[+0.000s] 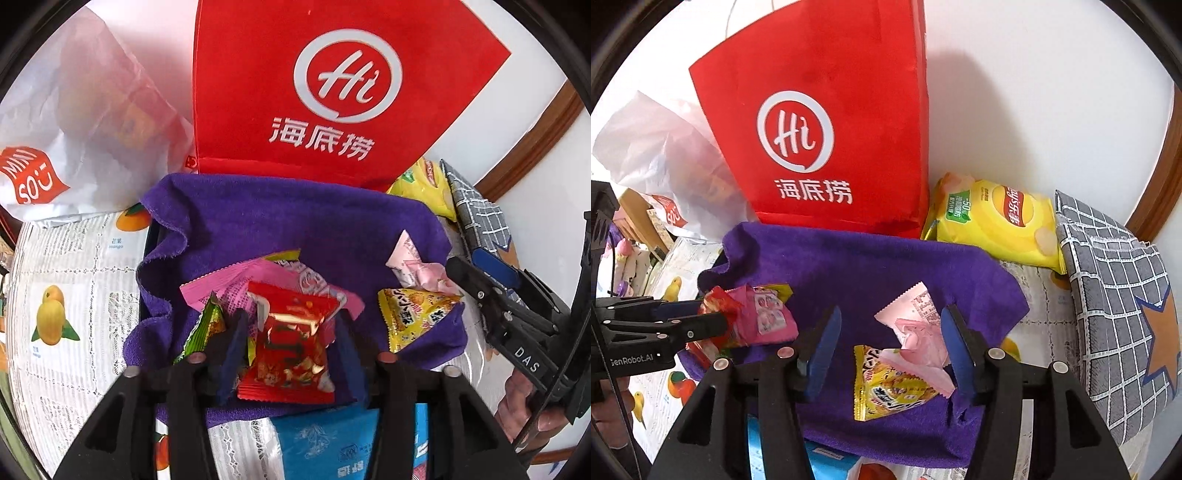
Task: Organize snacks
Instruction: 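Open the left tool over the towel while the right tool releases the pink candy there, then withdraw both tools from the towel toward the remaining snacks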
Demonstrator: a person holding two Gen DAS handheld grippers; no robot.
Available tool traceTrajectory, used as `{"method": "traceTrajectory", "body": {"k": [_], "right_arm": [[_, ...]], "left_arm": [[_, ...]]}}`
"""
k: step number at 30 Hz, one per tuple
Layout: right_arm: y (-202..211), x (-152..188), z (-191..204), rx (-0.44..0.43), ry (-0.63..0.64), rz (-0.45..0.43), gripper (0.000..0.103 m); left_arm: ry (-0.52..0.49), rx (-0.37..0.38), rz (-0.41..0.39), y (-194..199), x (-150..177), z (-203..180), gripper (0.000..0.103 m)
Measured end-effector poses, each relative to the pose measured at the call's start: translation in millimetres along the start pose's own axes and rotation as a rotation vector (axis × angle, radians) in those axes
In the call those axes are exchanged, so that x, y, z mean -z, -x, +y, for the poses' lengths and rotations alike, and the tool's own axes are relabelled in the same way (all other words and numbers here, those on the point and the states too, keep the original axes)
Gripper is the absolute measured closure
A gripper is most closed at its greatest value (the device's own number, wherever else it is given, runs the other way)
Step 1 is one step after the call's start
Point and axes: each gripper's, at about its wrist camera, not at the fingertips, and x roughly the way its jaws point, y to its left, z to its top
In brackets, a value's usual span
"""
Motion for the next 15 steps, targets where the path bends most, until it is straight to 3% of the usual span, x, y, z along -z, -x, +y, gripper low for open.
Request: {"method": "traceTrajectory", "body": {"k": [4, 9, 15], "right_arm": [[13.3, -1.2, 7.7, 0.008, 0.008, -0.034, 0.042], [35.7, 3.6, 16.5, 0.036, 0.026, -0.099, 0.027], [57.1, 21.6, 10.0, 0.094, 0.013, -0.1, 0.026]], "left_arm": [[-0.014, 0.0, -0.053, 19.6, 1.1, -2.1, 0.049], [-0.018, 0.013, -0.095, 38.3, 1.8, -3.6, 0.045], [-0.015, 0.023, -0.118, 53.5, 4.6, -7.3, 0.044]]}}
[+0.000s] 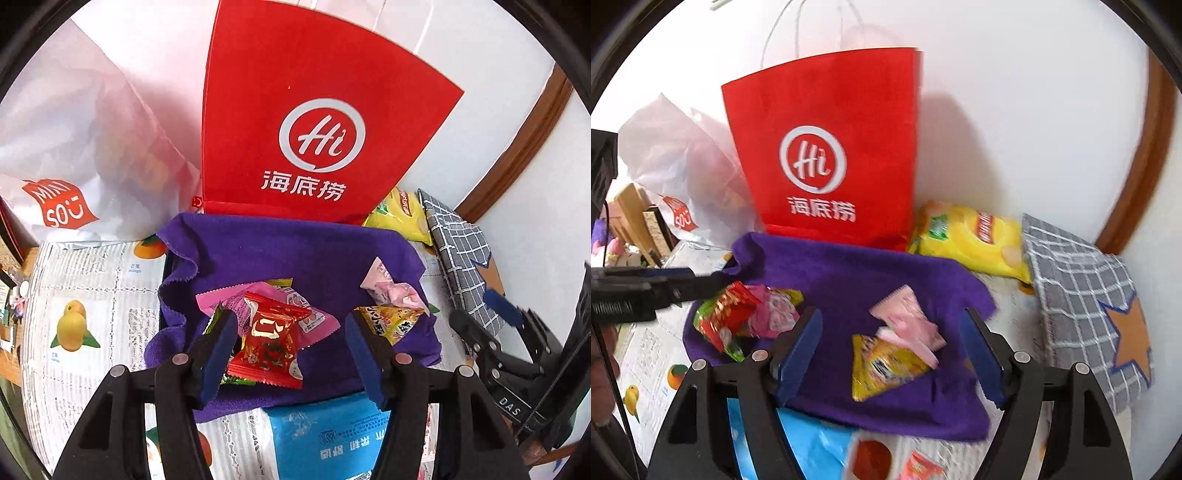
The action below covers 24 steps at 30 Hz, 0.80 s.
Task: Organize snacks
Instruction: 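Withdraw both tools from the towel toward the remaining snacks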
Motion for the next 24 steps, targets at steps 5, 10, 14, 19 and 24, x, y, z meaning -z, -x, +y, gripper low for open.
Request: {"method": "traceTrajectory", "body": {"k": [5, 10, 14, 19, 24], "right_arm": [[19.5, 24.0, -21.0, -0.012, -0.055, 0.01, 0.026], [29.8, 56.8, -39.3, 0.027, -0.1, 0.054, 0.027], [24.8, 88.7, -51.3, -0.027, -0.207, 0.135, 0.054], [9.0, 122.9, -42.8, -0.088, -0.207, 0.226, 0.054], [1.0, 138.2, -30.5, -0.104, -0.19, 0.243, 0.054]], "left_arm": [[-0.039, -0.007, -0.038, 19.4, 4.5, -13.2, 0.04], [-0.073, -0.023, -0.046, 30.6, 17.4, -24.3, 0.039], [-0.059, -0.057, -0.074, 42.7, 36.0, -21.3, 0.039], [-0.064, -0.087, -0.064, 51.5, 62.4, -15.4, 0.039], [-0.04, -0.113, -0.042, 56.8, 90.5, -3.9, 0.039]]}}
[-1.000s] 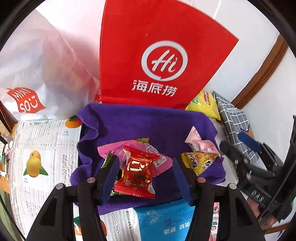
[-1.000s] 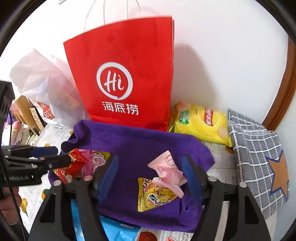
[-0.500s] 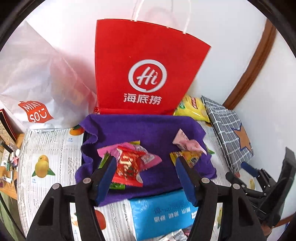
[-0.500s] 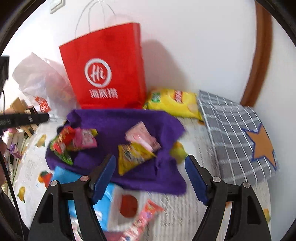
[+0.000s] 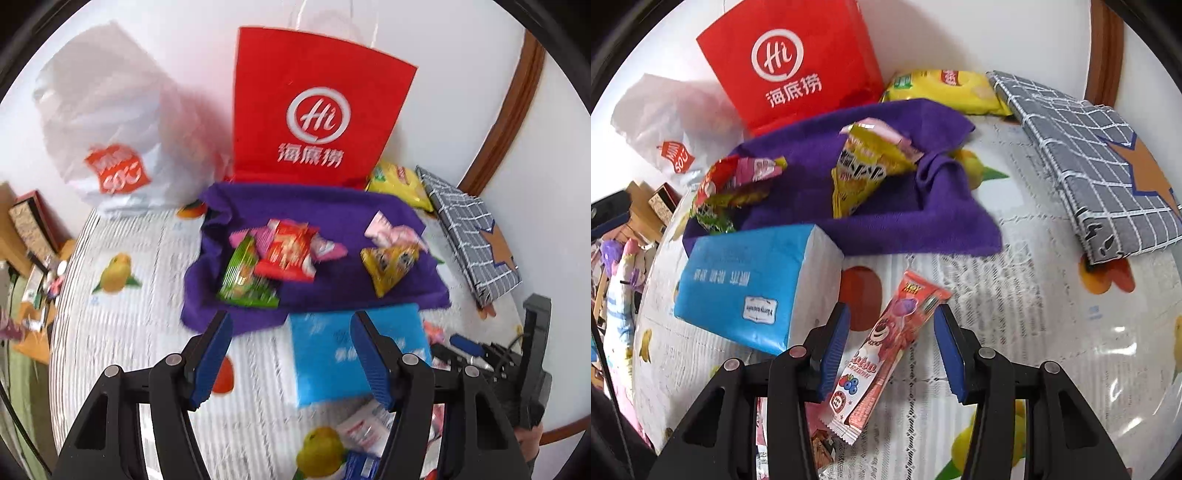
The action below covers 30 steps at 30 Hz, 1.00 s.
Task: Organize snacks
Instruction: 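Withdraw both tools from the towel toward the remaining snacks, then grasp the pink candy bar with the right tool while the left tool grasps the blue packet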
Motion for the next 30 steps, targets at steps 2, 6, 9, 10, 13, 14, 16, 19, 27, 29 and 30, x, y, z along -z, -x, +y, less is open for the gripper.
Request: {"method": "traceTrajectory", "body": {"k": [2, 6, 9, 10, 13, 14, 16, 19, 27, 29, 30], "right_arm": [[-7.6, 1.5, 1.7, 0.01, 0.007, 0.008, 0.056], [-21.8, 4.8, -2.4, -0.015, -0.008, 0.042, 0.057], [-26.1, 7.5, 0.8, 0.011, 0.033, 0.032, 0.062], [-26.1, 8.9, 2.3, 0.035, 0.059, 0.026, 0.067], [-21.1, 14.2, -1.9, 0.052, 0.086, 0.005, 0.084], [-18.3, 16.8, -4.5, 0.049, 0.086, -0.001, 0.084], [-9.9, 24.8, -10.7, 0.051, 0.086, -0.019, 0.084], [2.9, 40.4, -17.4, 0.044, 0.083, -0.045, 0.084], [11.5, 79.8, -23.3, 0.039, 0.105, -0.059, 0.084], [14.1, 86.2, -24.7, 0.035, 0.097, -0.071, 0.084], [15.2, 88.6, -25.6, 0.029, 0.086, -0.074, 0.084]], "left_arm": [[0.011, -0.009, 0.015, 0.7, 10.2, 5.1, 0.039], [0.025, -0.032, 0.027, 3.8, 27.2, 12.9, 0.039], [0.033, -0.028, 0.023, 5.9, 36.8, 13.5, 0.039], [0.029, -0.024, 0.023, 6.2, 39.6, 12.0, 0.039], [-0.001, -0.009, 0.023, 5.7, 52.9, 1.6, 0.039], [-0.012, -0.008, 0.026, 4.7, 57.0, -1.4, 0.039], [-0.037, -0.001, 0.038, 0.2, 68.7, -9.4, 0.039], [-0.074, 0.021, 0.07, -9.4, 88.9, -21.7, 0.039], [-0.233, 0.127, 0.132, -20.8, 142.1, -52.0, 0.039], [-0.253, 0.131, 0.148, -24.2, 149.9, -56.4, 0.039], [-0.261, 0.131, 0.158, -27.0, 153.0, -58.6, 0.039]]}}
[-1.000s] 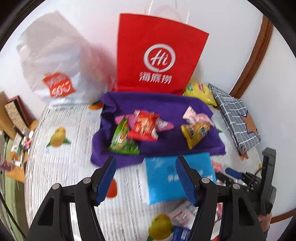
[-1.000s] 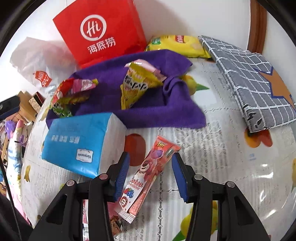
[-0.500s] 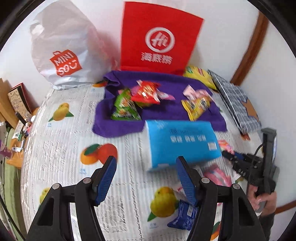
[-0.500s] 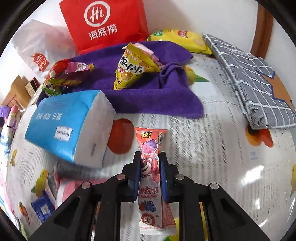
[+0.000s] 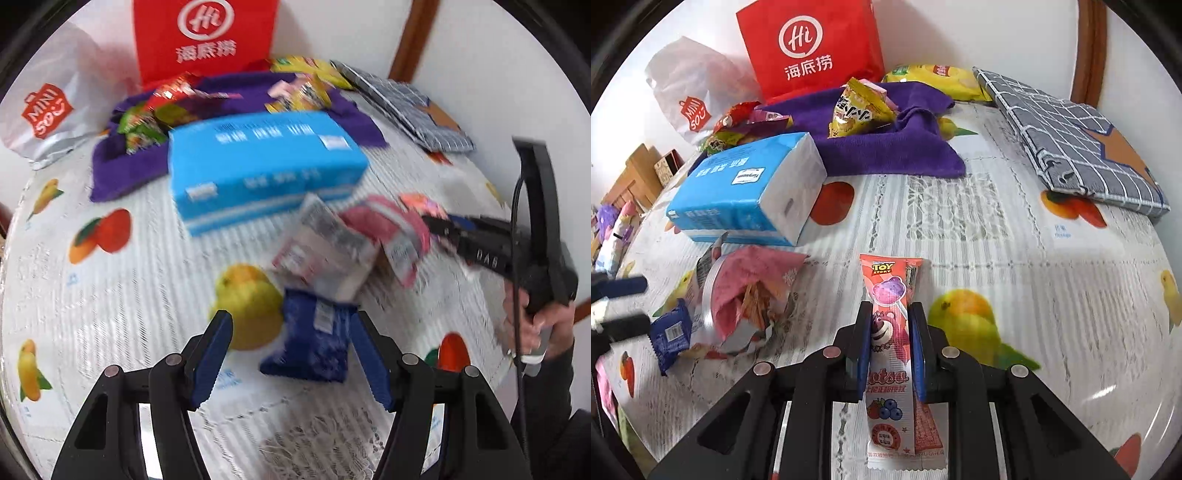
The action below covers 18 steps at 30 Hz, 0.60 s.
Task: Organize snacks
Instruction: 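Grasp the pink candy bar with the right tool while the left tool grasps the blue packet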
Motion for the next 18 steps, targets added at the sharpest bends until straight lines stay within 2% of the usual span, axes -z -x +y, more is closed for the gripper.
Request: {"method": "traceTrajectory", "body": {"k": [5, 7, 8, 9, 10, 12, 15, 18], "right_arm": [[2.7, 7.7, 3.5, 0.0, -0.006, -0.014, 0.083], [3.6, 9.5, 6.3, 0.004, 0.01, -0.015, 0.083], [3.4, 9.8, 7.4, 0.005, 0.016, -0.016, 0.083], [3.5, 9.9, 8.0, 0.004, 0.017, -0.015, 0.083], [3.7, 10.0, 8.0, 0.003, 0.016, -0.015, 0.083], [3.2, 9.3, 8.6, -0.005, 0.011, -0.016, 0.083], [0.9, 5.3, 10.6, -0.012, 0.017, -0.024, 0.083], [-4.2, -2.4, 13.9, -0.015, 0.037, -0.034, 0.083]], "left_arm": [[-0.01, -0.009, 0.035, -16.0, 10.7, -8.7, 0.039], [-0.034, -0.047, 0.019, -19.0, 16.1, -15.1, 0.041], [-0.051, -0.074, 0.003, -18.9, 19.2, -18.7, 0.053], [-0.057, -0.092, -0.007, -18.3, 21.6, -20.5, 0.06], [-0.049, -0.099, -0.013, -17.1, 22.4, -19.0, 0.061], [-0.022, -0.112, -0.021, -14.2, 23.1, -8.8, 0.063], [0.05, -0.207, -0.039, -10.6, 18.4, 18.6, 0.063], [0.14, -0.262, -0.054, -11.5, 12.4, 50.0, 0.063]]}}
